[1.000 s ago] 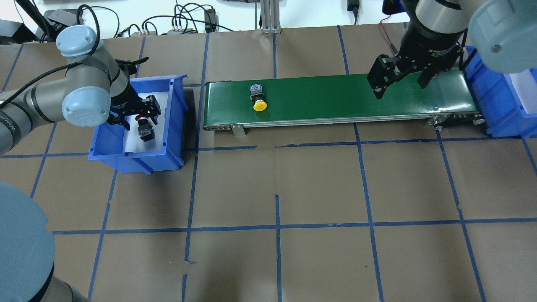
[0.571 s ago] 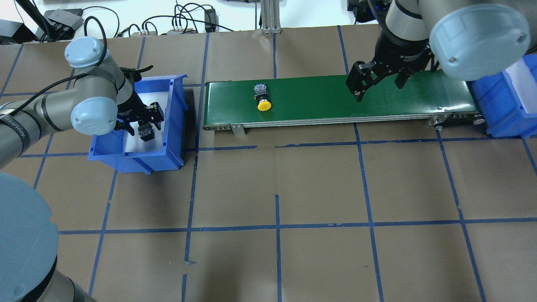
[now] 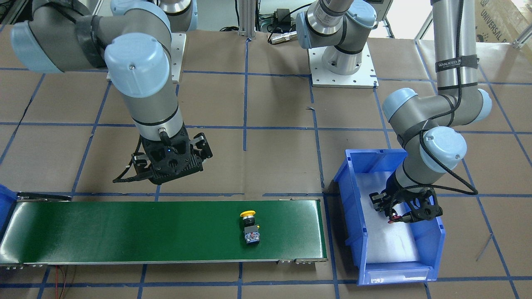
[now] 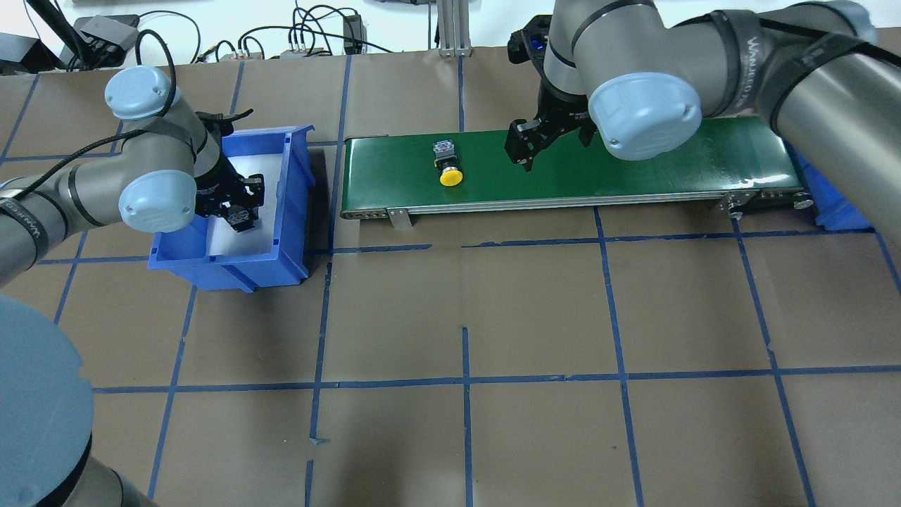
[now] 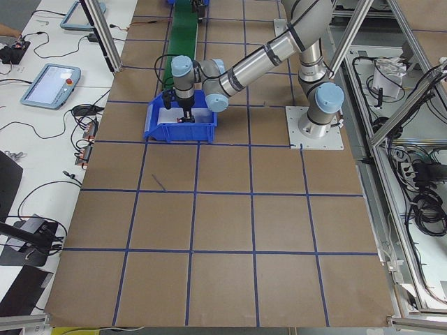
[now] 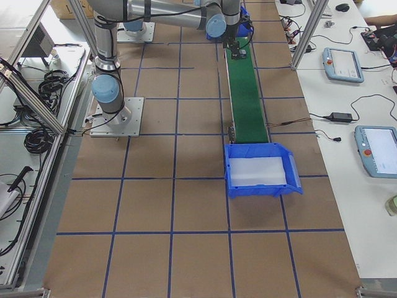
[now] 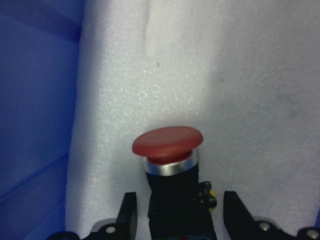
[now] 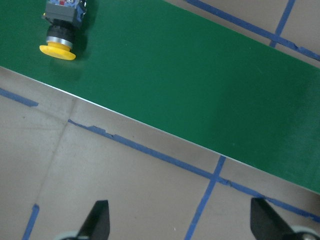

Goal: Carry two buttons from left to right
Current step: 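Grasp the red button with left gripper while right gripper reaches toward yellow, then place red button on conveyor with left gripper while right grasps yellow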

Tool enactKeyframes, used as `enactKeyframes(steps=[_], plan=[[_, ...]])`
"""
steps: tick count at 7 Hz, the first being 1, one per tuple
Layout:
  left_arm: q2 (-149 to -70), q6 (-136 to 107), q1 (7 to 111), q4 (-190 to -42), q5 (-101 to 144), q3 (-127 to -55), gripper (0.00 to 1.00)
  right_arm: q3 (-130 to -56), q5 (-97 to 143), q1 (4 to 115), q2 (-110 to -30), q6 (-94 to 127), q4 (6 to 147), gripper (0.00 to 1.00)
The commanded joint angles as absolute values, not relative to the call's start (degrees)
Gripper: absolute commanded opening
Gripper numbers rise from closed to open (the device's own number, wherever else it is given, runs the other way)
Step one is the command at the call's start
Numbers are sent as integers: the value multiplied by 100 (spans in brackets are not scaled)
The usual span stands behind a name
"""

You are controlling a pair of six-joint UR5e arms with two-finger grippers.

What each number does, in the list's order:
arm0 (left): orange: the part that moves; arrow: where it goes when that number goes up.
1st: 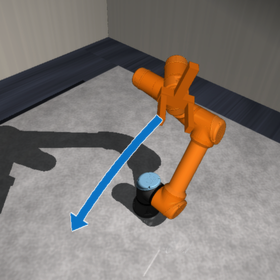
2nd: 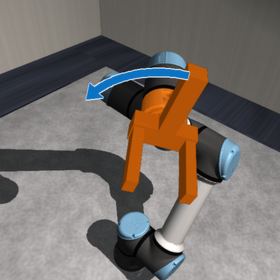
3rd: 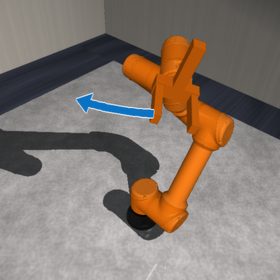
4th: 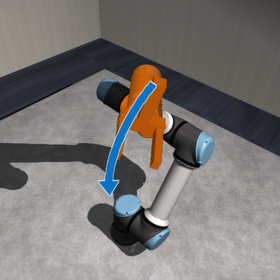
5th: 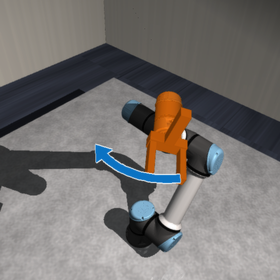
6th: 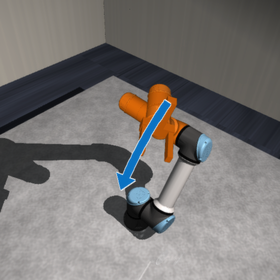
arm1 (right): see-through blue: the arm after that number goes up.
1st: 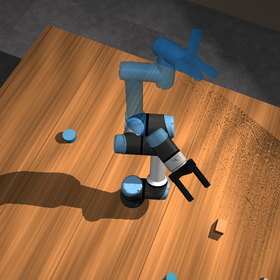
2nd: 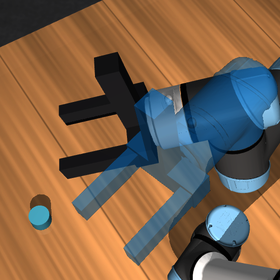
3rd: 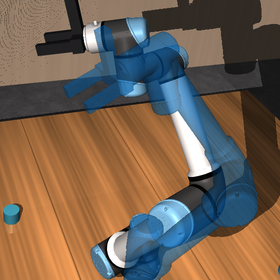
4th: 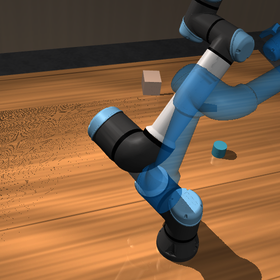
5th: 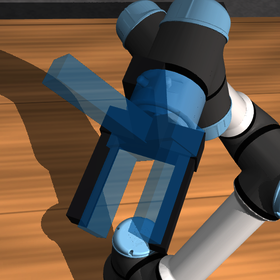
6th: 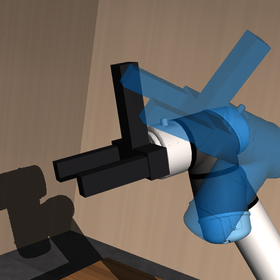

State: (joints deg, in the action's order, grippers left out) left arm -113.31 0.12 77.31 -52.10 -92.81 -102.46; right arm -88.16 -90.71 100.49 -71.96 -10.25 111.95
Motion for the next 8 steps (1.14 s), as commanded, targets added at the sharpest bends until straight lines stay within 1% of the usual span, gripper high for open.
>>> enactKeyframes(steps=[1,2,3,5,8], plan=[[-10761,-17,7734,-6495,-9334,-9645,25,-8108,-9044,10099,-6455,-258,11400,100],[-10540,-26,7795,-6791,-9351,-9389,25,-7703,-9009,10107,-6121,206,11321,100],[-10460,-96,7848,-6864,-9352,-9187,25,-7517,-8983,10116,-5943,385,11277,100],[-10503,-829,8372,-7031,-9352,-8905,27,-7497,-8737,10169,-5854,684,11285,100],[-11063,-2289,9480,-6961,-9773,-8561,27,-7488,-8745,10353,-5538,694,11451,100]])
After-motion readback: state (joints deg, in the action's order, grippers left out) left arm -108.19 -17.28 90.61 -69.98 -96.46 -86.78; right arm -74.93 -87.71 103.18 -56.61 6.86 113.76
